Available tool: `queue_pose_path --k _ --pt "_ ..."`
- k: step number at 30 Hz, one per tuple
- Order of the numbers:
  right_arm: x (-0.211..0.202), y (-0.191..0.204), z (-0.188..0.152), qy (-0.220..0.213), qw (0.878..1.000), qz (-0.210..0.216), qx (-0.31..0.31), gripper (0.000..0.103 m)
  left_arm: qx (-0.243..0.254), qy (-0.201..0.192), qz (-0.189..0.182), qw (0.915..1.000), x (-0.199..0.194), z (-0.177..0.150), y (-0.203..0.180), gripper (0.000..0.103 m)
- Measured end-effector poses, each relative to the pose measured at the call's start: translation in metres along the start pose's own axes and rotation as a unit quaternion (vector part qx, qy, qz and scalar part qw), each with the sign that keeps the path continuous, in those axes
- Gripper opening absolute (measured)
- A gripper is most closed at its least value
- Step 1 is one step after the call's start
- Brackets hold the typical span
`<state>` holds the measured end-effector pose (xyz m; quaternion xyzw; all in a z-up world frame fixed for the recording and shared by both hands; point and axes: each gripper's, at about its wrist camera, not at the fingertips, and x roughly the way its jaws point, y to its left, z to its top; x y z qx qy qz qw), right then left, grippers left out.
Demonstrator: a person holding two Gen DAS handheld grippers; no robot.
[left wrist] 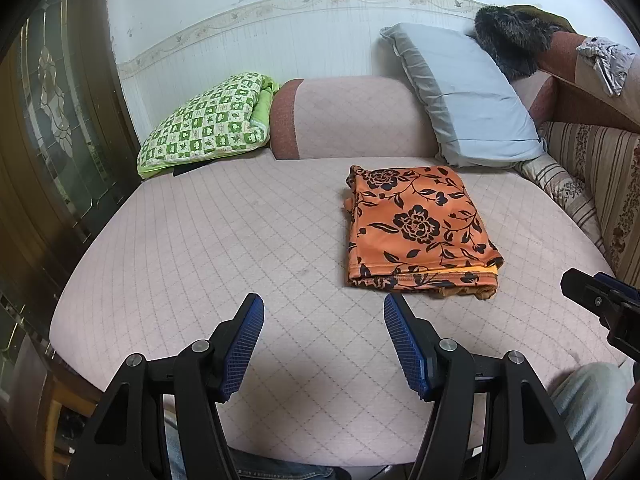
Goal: Fold small clothes
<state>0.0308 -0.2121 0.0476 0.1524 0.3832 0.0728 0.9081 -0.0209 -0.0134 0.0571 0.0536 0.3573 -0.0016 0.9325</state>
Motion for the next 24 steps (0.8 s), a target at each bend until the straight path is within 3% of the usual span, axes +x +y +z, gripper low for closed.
queue_pose_path --k 24 --pt "0.013 -0.003 0.001 0.012 1.0 -0.006 -0.007 0.069 0.006 0.008 0.0 1.0 0.015 0.001 0.003 0.063"
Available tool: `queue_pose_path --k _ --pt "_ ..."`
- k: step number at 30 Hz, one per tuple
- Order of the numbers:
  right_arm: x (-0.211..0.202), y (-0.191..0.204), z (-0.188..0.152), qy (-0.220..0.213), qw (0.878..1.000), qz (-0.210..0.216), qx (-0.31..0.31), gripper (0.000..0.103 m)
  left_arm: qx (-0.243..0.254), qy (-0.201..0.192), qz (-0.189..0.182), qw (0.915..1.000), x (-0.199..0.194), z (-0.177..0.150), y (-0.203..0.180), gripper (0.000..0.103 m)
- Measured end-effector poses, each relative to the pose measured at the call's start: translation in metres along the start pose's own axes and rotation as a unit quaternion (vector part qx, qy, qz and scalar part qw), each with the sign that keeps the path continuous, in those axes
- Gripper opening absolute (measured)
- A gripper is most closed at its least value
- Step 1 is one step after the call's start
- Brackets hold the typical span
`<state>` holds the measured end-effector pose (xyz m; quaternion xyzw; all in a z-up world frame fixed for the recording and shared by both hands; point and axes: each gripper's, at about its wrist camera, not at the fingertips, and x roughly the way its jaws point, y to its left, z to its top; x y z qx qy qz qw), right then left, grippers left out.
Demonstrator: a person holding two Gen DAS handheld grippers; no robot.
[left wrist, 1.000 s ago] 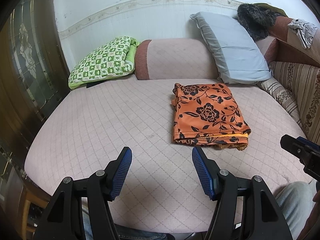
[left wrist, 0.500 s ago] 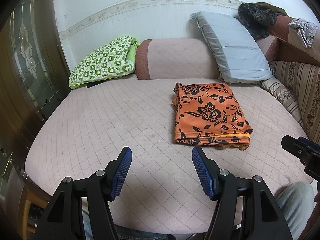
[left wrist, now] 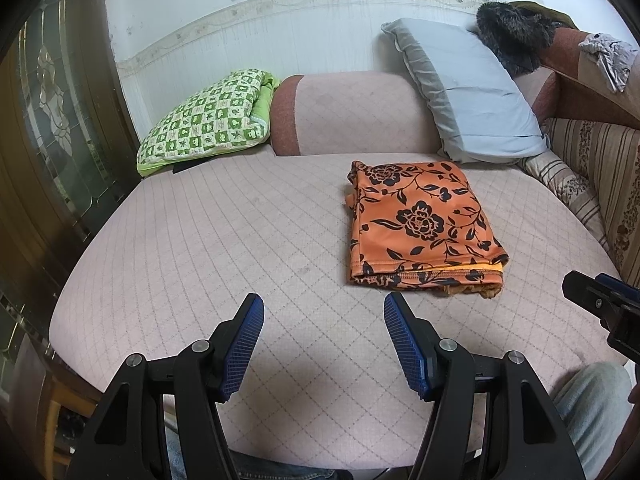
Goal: Fold small clothes
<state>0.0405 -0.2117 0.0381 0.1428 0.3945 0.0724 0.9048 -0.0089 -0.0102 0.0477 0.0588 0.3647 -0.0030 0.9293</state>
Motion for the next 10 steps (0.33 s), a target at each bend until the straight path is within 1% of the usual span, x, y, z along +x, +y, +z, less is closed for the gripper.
queue_pose_path --k 6,10 --pt "0.0017 0.0014 0.0005 0.002 1.0 0.003 -0.003 0.069 -0.001 -0.002 0.001 1.0 0.0005 0.0005 0.0011 0.063" --pt "0.0061 0.0035 0.0028 0.003 1.0 0.004 -0.009 0.069 0.001 -0.001 -0.002 1.0 0.0075 0.0023 0.0021 0.063"
